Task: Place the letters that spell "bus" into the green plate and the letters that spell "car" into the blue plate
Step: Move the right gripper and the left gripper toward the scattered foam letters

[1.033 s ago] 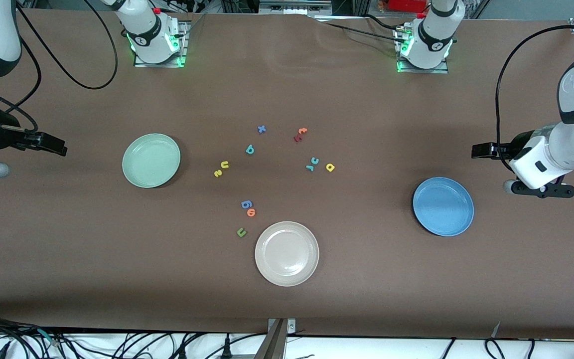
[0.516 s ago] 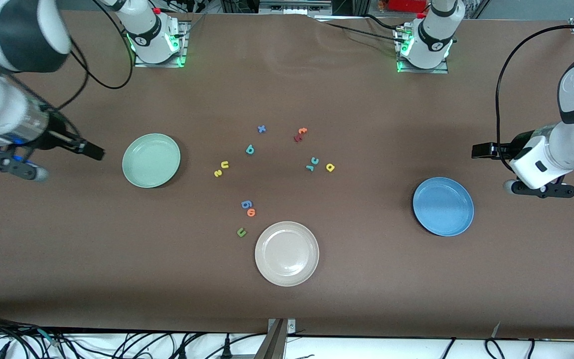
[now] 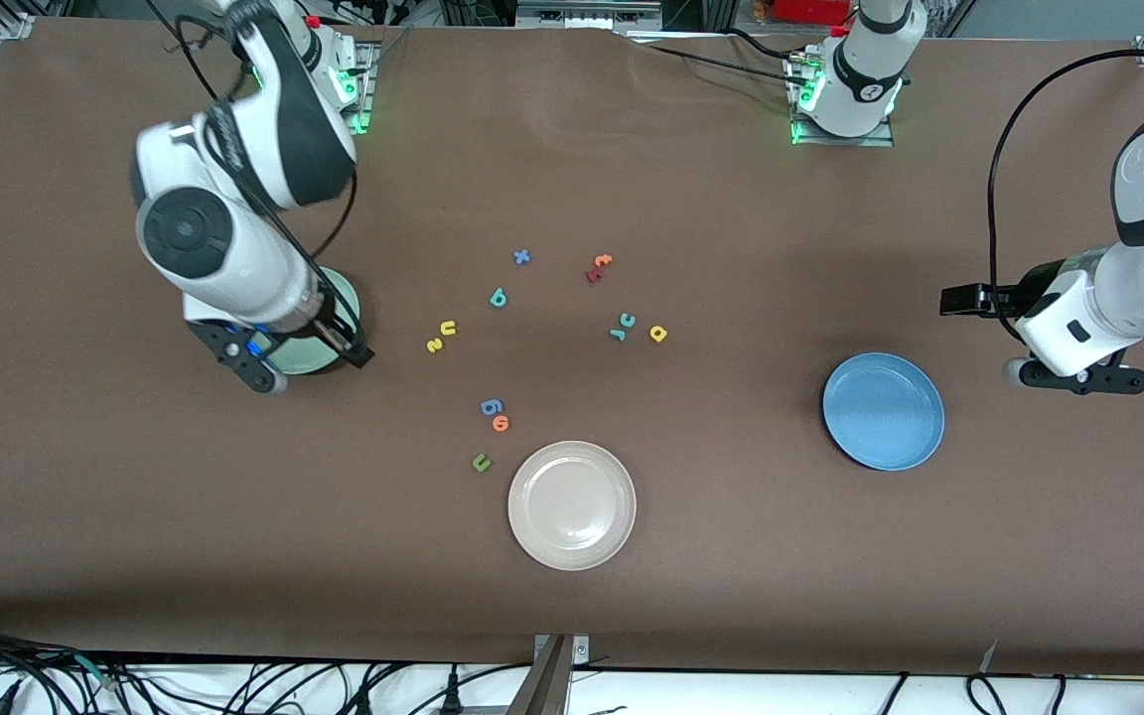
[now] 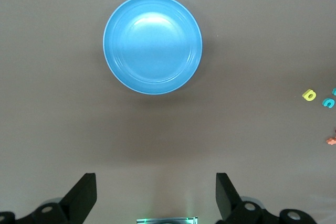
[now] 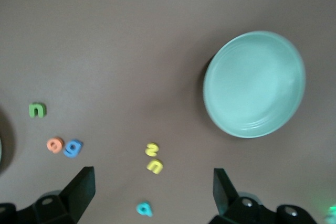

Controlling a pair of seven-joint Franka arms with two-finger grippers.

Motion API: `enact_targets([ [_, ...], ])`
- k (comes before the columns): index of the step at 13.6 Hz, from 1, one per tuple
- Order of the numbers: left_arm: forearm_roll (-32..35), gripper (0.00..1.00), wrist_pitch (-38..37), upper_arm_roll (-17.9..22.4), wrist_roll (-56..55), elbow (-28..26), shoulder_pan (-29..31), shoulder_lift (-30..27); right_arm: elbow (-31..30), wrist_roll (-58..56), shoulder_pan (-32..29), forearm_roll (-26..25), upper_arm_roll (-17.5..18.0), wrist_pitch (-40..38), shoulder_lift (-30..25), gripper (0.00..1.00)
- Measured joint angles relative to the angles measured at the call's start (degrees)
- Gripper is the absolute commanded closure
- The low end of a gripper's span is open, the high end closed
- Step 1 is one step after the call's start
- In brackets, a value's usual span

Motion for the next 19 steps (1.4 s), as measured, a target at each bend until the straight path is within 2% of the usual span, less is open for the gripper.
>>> enact_targets([
  [3, -0.97, 0.0, 0.24, -0.19, -0.01, -0.02, -0.35, 0.49, -6.96, 8.1, 1.31, 0.23, 0.38, 12.94, 2.82, 0.01],
  [6, -2.98, 0.0, 2.28, -0.39, 0.0, -0.07, -2.2, 3.01, -12.75, 16.59, 1.71, 0.81, 3.06, 21.37, 4.29, 0.01],
  [12, -2.99, 0.0, 2.94, -0.96, -0.8, 0.25, -8.99, 4.25, -15.28, 21.38, 1.93, 4.05, 6.21, 27.63, 10.65, 0.01],
  [14, -2.99, 0.0, 3.08, -1.24, -5.99, 0.43, -11.75, 4.25, -17.43, 22.49, 1.93, 4.1, 6.88, 29.69, 10.93, 0.02],
  [16, -2.99, 0.0, 5.42, -2.39, -9.87, 0.54, -13.82, 4.24, -18.85, 22.95, 1.94, 4.18, 7.37, 30.11, 10.76, 0.08],
  [19, -2.99, 0.0, 9.17, -3.12, -10.42, 0.44, -15.77, 4.55, -21.08, 23.04, 1.87, 4.2, 7.41, 30.27, 8.54, 0.12],
])
